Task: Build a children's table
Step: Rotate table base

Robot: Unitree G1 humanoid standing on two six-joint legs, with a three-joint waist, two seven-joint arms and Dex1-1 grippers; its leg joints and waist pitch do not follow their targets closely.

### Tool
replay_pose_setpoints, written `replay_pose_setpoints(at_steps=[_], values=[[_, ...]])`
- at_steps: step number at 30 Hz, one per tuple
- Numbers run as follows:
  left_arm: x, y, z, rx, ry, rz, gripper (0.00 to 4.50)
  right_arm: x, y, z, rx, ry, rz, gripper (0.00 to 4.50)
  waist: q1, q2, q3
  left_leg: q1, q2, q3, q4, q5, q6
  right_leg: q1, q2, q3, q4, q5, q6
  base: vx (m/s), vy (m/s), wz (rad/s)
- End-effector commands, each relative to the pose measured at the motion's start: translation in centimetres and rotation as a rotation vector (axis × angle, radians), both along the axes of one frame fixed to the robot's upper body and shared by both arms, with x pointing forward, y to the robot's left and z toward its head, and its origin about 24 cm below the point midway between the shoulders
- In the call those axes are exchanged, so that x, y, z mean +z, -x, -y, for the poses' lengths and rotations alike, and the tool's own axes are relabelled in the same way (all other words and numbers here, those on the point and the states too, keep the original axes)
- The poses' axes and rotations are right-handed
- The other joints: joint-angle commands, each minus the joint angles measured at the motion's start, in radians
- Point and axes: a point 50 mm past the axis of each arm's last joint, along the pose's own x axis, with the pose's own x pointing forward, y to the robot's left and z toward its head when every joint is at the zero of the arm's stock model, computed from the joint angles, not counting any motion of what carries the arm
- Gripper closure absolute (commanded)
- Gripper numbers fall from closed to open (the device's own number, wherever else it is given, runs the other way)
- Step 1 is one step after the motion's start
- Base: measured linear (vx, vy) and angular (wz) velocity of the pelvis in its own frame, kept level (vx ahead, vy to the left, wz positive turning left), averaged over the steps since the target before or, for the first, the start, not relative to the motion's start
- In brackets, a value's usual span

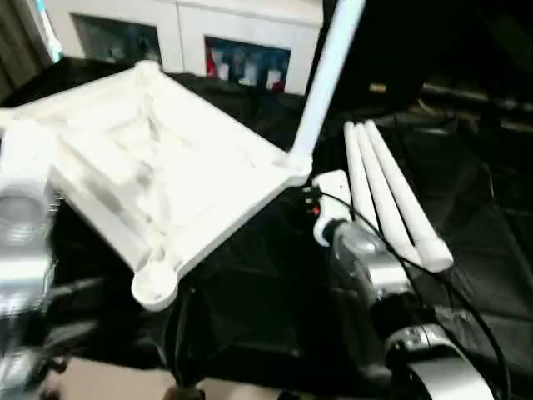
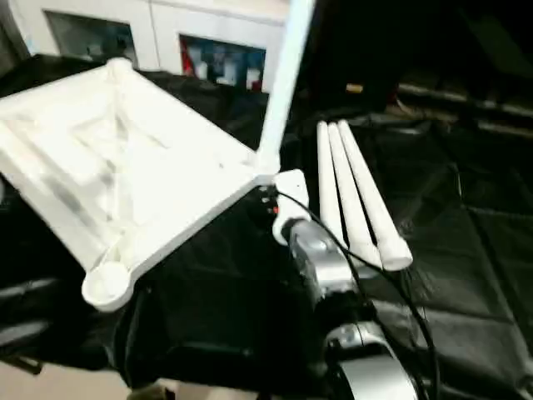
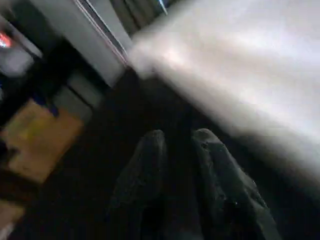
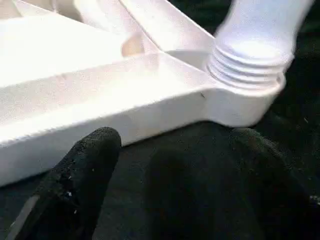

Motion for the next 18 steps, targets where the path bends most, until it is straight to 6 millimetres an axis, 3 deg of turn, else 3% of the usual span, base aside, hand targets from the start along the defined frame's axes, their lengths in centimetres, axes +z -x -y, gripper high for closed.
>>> replay_pose_setpoints(at_steps=[1,2,4,5,8,12,14,17,18], values=[[-0.7,0.3,1.2,-0.064,0.044,-0.095,3.5,-0.2,-0.1,0.2,0.006,0.017,-0.016,0.6,-0.001,0.033,-0.058,0.026,0.026,0.001,-0.073,-0.19,-0.03,0.037,-0.07,0.05,-0.058,-0.109,-0.172,0.0,0.0,0.0],[-1.8,0.9,2.5,-0.171,0.116,-0.218,3.5,-0.3,-0.1,0.0,0.024,0.019,-0.025,0.6,0.001,0.033,-0.058,0.028,0.025,0.001,-0.073,-0.194,-0.032,0.035,-0.07,0.051,-0.059,-0.11,-0.17,0.0,0.0,0.0],[-2.2,1.2,3.1,-0.208,0.141,-0.257,3.5,-0.3,-0.1,0.0,0.032,0.021,-0.027,0.6,0.006,0.034,-0.059,0.028,0.023,0.0,-0.074,-0.205,-0.04,0.035,-0.068,0.051,-0.057,-0.102,-0.171,0.0,0.0,0.0],[-2.5,1.6,4.5,-0.3,0.217,-0.328,3.5,-0.4,-0.1,-0.2,0.049,0.023,-0.032,0.6,0.008,0.038,-0.06,0.025,0.024,-0.002,-0.075,-0.202,-0.042,0.038,-0.069,0.051,-0.054,-0.089,-0.174,0.0,0.0,0.0],[-2.8,2.0,6.4,-0.452,0.288,-0.406,3.5,-0.3,-0.1,-0.3,0.057,0.022,-0.032,0.6,0.006,0.033,-0.059,0.02,0.02,-0.002,-0.075,-0.19,-0.044,0.043,-0.068,0.05,-0.052,-0.073,-0.18,0.0,0.0,0.0],[-3.2,2.9,9.1,-0.653,0.378,-0.481,3.5,-0.1,-0.2,-0.3,0.069,0.021,-0.026,0.6,0.002,0.034,-0.06,0.02,0.018,0.001,-0.071,-0.167,-0.042,0.045,-0.065,0.051,-0.051,-0.05,-0.179,0.0,0.0,0.0],[-3.5,2.8,10.5,-0.761,0.413,-0.495,3.5,0.0,-0.2,0.0,0.074,0.018,-0.019,0.6,0.004,0.04,-0.06,0.021,0.018,0.002,-0.072,-0.17,-0.044,0.044,-0.064,0.052,-0.051,-0.052,-0.177,0.0,0.0,0.0],[-3.6,2.5,11.1,-0.8,0.42,-0.491,3.5,0.1,-0.2,0.2,0.075,0.017,-0.016,0.6,0.002,0.038,-0.058,0.02,0.018,0.0,-0.073,-0.201,-0.05,0.046,-0.064,0.052,-0.055,-0.086,-0.168,0.0,0.0,0.0],[-3.7,2.3,11.4,-0.814,0.424,-0.492,3.5,0.1,-0.1,0.3,0.073,0.016,-0.015,0.6,0.001,0.044,-0.058,0.021,0.019,-0.001,-0.073,-0.216,-0.057,0.044,-0.065,0.053,-0.055,-0.103,-0.166,0.0,0.0,0.0]])
